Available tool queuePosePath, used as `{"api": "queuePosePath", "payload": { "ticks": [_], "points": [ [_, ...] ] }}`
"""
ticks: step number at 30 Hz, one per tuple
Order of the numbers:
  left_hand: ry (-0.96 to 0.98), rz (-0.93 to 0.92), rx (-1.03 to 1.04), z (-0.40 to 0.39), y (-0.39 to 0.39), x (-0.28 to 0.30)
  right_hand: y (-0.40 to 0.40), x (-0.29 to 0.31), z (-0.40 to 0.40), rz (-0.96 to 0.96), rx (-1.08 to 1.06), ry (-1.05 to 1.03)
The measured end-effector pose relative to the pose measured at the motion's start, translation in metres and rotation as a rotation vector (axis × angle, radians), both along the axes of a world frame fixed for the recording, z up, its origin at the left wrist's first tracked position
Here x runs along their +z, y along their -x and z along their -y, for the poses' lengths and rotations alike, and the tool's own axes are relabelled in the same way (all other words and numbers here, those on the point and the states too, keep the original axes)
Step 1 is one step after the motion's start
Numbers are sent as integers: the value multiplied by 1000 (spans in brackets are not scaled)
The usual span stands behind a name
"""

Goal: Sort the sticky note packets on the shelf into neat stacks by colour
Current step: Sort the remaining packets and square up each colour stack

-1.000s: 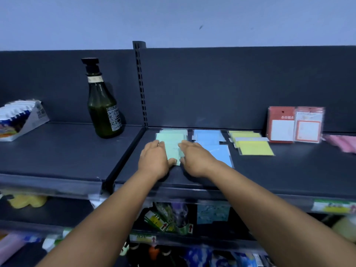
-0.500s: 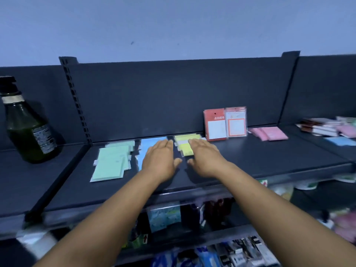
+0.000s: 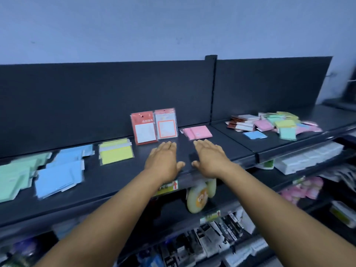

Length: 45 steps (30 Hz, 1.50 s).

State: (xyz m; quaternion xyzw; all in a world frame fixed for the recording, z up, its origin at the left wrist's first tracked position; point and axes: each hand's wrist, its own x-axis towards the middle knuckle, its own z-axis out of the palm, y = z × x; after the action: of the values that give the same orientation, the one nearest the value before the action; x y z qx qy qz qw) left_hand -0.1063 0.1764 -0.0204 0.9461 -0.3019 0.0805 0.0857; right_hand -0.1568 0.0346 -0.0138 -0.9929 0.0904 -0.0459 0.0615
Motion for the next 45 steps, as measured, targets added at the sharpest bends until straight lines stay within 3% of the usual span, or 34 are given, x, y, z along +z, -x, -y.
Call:
{"api": "queuePosePath", "payload": {
  "ticks": [10, 19, 31, 45],
  "points": [
    [2, -7, -117, 137, 23, -1, 35, -4, 132, -12, -130, -9],
    [-1, -1, -236, 238, -9, -2, 26, -4, 219, 22, -253, -16],
    [-12, 7, -268, 334, -107, -3, -49, 4, 311, 42, -322, -45],
    [-32, -95, -145, 408, -170, -19, -158, -14, 415, -52, -218, -47]
  ]
}}
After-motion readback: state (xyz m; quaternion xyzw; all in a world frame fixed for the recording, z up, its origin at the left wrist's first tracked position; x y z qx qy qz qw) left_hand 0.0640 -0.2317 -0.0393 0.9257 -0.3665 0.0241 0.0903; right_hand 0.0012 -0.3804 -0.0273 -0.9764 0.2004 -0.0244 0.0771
